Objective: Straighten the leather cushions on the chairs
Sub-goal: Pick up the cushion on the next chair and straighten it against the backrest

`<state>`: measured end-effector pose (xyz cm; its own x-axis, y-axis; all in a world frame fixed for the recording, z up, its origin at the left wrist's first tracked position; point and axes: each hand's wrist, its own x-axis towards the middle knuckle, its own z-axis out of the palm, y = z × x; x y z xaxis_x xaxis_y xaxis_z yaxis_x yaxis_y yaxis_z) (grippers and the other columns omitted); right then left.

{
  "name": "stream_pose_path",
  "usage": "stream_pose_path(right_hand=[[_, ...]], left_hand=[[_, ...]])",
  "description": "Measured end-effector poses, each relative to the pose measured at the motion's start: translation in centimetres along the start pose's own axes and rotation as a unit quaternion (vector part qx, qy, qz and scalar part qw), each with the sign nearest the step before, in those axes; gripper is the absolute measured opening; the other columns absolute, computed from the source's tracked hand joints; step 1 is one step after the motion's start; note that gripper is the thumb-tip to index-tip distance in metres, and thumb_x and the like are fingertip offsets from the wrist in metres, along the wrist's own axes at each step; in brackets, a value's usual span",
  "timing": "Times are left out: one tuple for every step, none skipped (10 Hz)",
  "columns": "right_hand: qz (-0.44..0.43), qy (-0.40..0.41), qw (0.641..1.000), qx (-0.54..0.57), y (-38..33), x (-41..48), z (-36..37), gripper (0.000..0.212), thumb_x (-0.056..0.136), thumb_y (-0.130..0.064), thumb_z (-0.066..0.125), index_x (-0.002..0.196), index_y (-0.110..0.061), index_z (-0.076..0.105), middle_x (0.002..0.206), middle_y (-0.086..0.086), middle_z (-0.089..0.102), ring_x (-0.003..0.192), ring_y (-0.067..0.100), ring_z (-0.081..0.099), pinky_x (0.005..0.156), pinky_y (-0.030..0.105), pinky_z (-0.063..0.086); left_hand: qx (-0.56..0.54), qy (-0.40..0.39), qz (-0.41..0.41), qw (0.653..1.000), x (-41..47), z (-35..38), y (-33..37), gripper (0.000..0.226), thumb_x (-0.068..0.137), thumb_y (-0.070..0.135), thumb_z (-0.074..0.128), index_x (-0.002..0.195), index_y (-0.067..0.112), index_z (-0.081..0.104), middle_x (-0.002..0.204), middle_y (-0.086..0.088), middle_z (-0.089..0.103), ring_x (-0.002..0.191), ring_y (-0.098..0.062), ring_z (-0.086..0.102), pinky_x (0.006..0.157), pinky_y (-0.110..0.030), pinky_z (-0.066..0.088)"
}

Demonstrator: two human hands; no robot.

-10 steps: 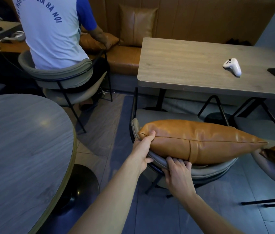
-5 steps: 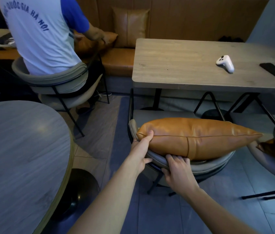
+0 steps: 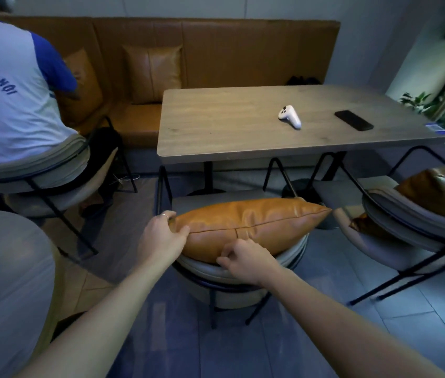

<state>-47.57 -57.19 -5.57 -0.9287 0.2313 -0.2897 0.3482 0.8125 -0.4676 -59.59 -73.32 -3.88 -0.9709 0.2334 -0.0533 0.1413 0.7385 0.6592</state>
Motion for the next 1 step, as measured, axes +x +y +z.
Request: stream_pose_path(right_hand=[[0.013,0.007,0.997,0.07,-0.35,0.26,-3.86,0.03,0.096,-0.042,0.06,0.098,-0.015,0.073,0.105,0.009,0.073,0.102,0.03,0.066,0.089,0.039,0.053]], left_hand=[[0.085,-0.046,0.069,0.993,-0.24,-1.6,2.43,0.026,0.089,0.045,0.062,0.11,0.032,0.07,0.113,0.002,0.071,0.105,-0.025,0.064,0.076,-0.034,0.046]])
